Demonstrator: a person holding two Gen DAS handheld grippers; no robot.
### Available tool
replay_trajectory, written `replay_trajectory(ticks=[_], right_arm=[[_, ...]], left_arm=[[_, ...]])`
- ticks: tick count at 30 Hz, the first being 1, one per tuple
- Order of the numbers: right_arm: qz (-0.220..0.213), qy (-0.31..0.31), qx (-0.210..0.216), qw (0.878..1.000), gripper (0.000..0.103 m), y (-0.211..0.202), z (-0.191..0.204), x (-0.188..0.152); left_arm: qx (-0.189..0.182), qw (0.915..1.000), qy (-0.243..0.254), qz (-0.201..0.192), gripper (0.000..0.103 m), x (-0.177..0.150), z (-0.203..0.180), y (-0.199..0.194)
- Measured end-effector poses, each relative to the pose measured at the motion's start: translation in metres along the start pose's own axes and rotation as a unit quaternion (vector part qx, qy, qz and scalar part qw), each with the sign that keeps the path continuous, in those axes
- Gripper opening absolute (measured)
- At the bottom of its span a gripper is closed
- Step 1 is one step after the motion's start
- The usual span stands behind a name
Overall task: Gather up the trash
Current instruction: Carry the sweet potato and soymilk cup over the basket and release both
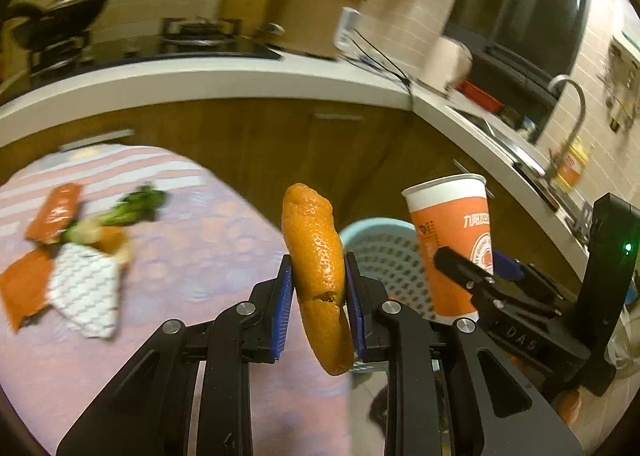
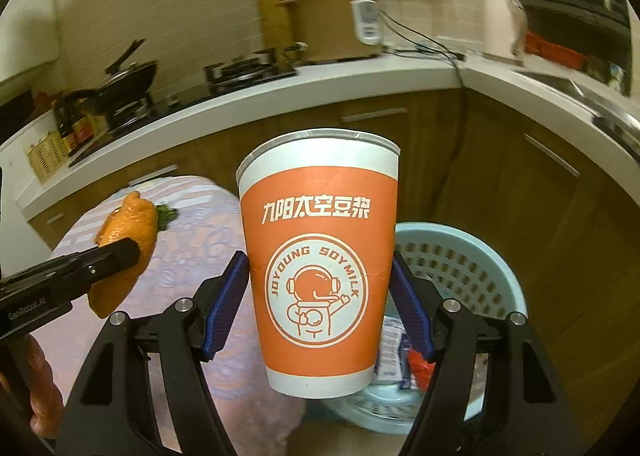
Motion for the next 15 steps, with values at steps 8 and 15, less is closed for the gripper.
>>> replay_trajectory(ticks=[8,15], right_arm=[[0.023,0.044,-0.038,0.998,0.066,0.009,-0.062,-0.017],[0.06,0.068,-0.058,0.994,0.067,0.029,-0.095,-0.037]], left_arm=[[-0.04,0.9979,0.027,0.043,0.024,-0.006,-0.051,0.057],[-0.072,0.9906,0.051,0.105,0.024,-0.025,-0.073,0.1]])
Point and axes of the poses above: each gripper's, at about its wrist camera, not at the fingertips, and y roughly the way its jaws point, z to its left, x to its top, the point moved 1 cm from there along y, roughly the way its jaws point, and after that the axes turned 7 degrees about -z, right-handed, at the moved point
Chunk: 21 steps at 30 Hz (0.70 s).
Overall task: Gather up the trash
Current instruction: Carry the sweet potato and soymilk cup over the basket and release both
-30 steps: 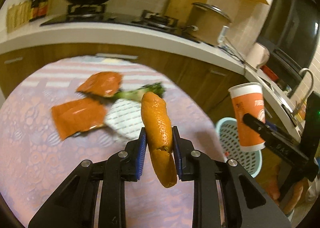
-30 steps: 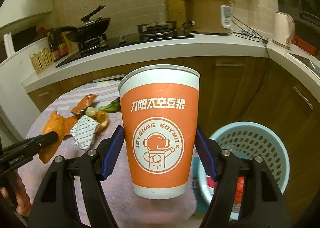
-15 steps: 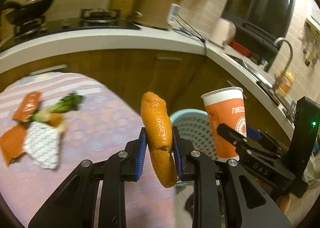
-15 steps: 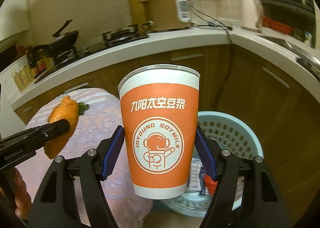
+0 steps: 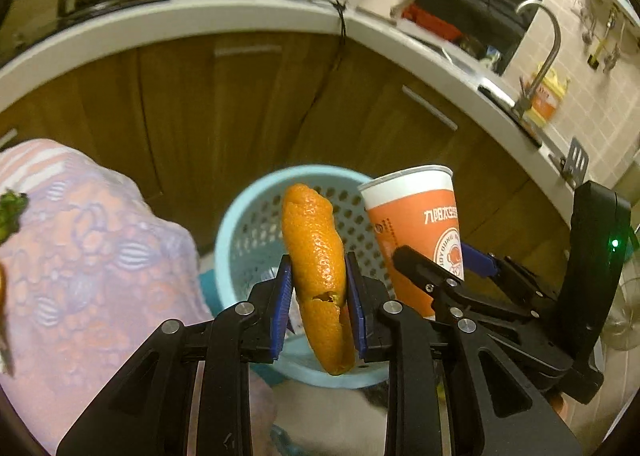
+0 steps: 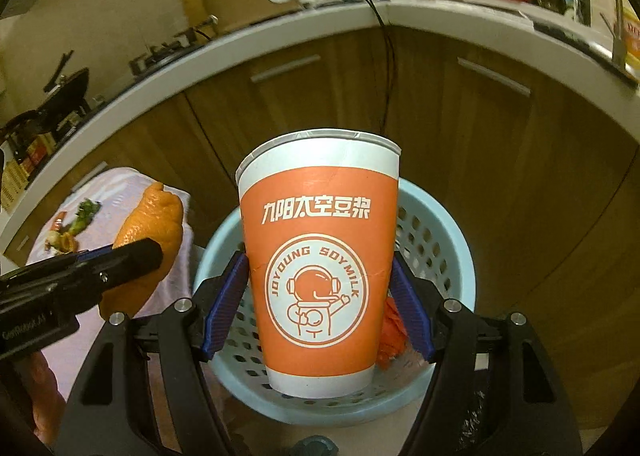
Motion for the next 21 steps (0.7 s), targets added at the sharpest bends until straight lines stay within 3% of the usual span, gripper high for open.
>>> replay_trajectory(ticks=[6,9,10,21], right_arm=[[0.02,0.013,-0.01,1.0,0.069,0.016,-0.012,-0.006],[0.028,0.02,-0.012,0.999,0.074,0.02,-0.017,-0.008],[0.029,0.022,-0.017,0.999,0.075,0.021,-0.019,-0.008],[0.017,0.021,-0.015,1.0,0.077,0.01,-0.016,-0.003]], left_arm=[[-0.011,0.9998,-0.006,0.017,0.03,-0.002,0.001,0.016],[-0.007,0.9999,-0.011,0.009,0.052,0.001,0.0,0.019],[-0.005,0.9999,-0.012,0.006,0.054,0.001,0.001,0.017],[-0.003,0.9996,-0.022,-0.019,0.054,0.0,0.013,-0.007]])
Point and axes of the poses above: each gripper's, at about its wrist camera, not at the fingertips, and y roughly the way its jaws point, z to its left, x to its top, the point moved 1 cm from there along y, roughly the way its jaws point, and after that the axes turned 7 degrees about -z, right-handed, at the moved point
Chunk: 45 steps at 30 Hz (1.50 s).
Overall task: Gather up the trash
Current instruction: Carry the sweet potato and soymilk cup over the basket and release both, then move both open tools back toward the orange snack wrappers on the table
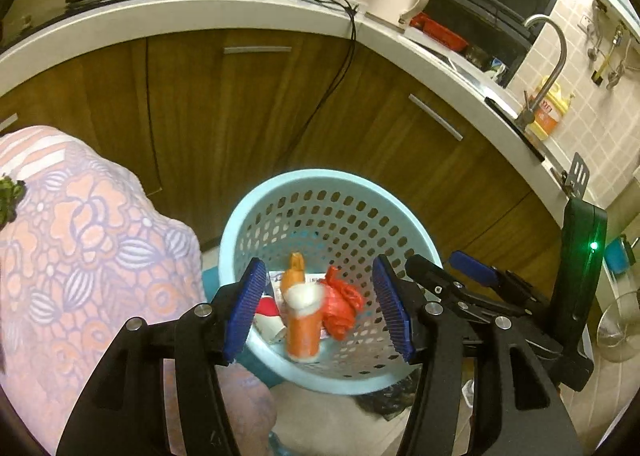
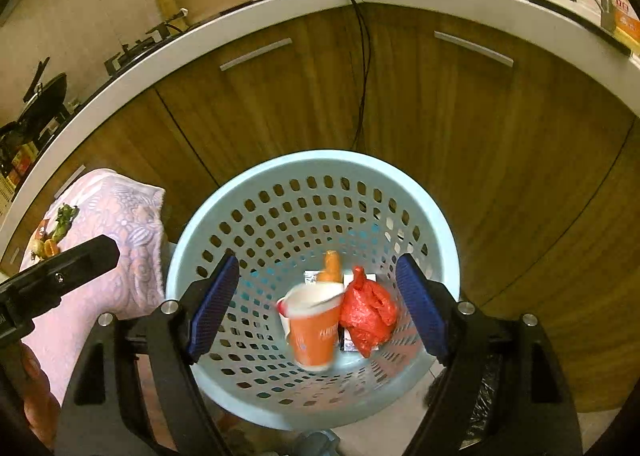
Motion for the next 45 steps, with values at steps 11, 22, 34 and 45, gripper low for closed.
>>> replay_trajectory(ticks=[11,22,34,45], right_arm=[[-0.022,-0.056,0.046,0.997,0.076,-0.021,0.064,0.003],[-0.043,-0.148,0.119,0.981,0.052,-0.043,0.168,-0.005],[-0.019,-0.219,0.191,0.957,0.053,-0.043,0.286,-0.024],[0.033,-0.229,0.217,0.948,0.053,-0.008,0.35,-0.045]], left_arm=[[0.019,0.9981,-0.02,-0.055,0.054,-0.007,0.024,-0.062],[0.071,0.9874,-0.068,-0.124,0.054,-0.005,0.08,-0.14],[0.164,0.9599,-0.153,-0.168,0.054,-0.024,0.193,-0.233],[0.231,0.941,-0.216,-0.121,0.066,-0.051,0.297,-0.247]])
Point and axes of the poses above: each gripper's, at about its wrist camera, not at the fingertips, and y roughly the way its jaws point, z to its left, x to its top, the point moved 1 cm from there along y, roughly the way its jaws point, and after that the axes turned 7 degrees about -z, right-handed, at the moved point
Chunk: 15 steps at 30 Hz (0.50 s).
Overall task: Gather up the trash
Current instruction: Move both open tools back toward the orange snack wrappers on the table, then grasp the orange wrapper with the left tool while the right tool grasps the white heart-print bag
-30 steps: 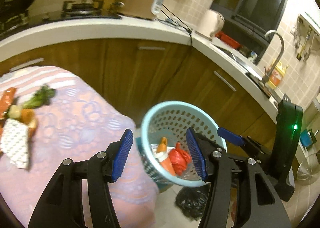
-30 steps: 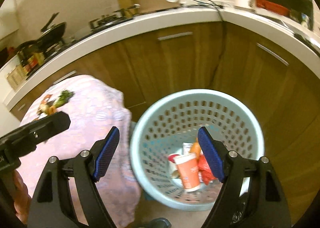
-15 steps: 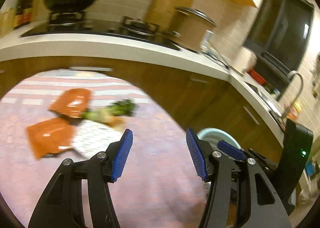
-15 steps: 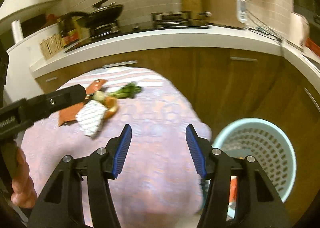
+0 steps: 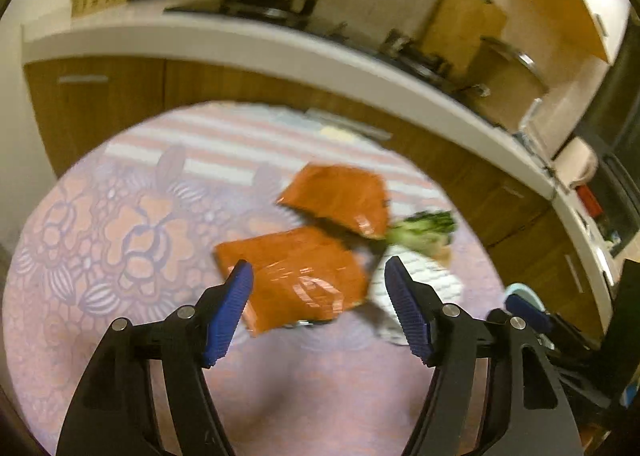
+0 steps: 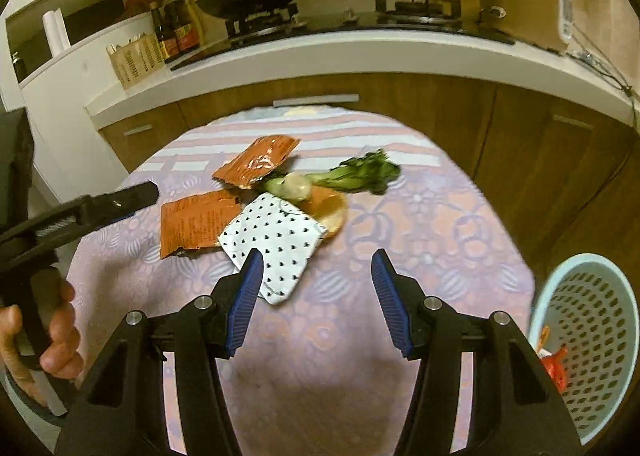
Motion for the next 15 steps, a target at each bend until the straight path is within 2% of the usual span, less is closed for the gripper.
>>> replay_trajectory(ticks=[4,7,12,15], right_arm=[[0.007,-0.002,-0.002,1.0,0.053,0.014,0.005,0.0],[0.014,0.002,-0.003,1.0,0.053,0.024,0.005,-0.001],[0.024,0.001,-0.003,1.0,0.053,0.034,0.005,-0.005],[0.028,0.003,-0.002,1.0,0.053,0.038,0.005,-0.007]], left_arm=[[0.015,0.9995,0.013,0.025,0.067,-0.006,0.006,0.026],[0.032,0.9983,0.031,0.037,0.071,-0.011,0.004,0.043],[0.065,0.9952,0.072,0.019,0.074,-0.017,0.0,0.051],[0.082,0.9916,0.1,0.009,0.066,-0.023,-0.008,0.052]])
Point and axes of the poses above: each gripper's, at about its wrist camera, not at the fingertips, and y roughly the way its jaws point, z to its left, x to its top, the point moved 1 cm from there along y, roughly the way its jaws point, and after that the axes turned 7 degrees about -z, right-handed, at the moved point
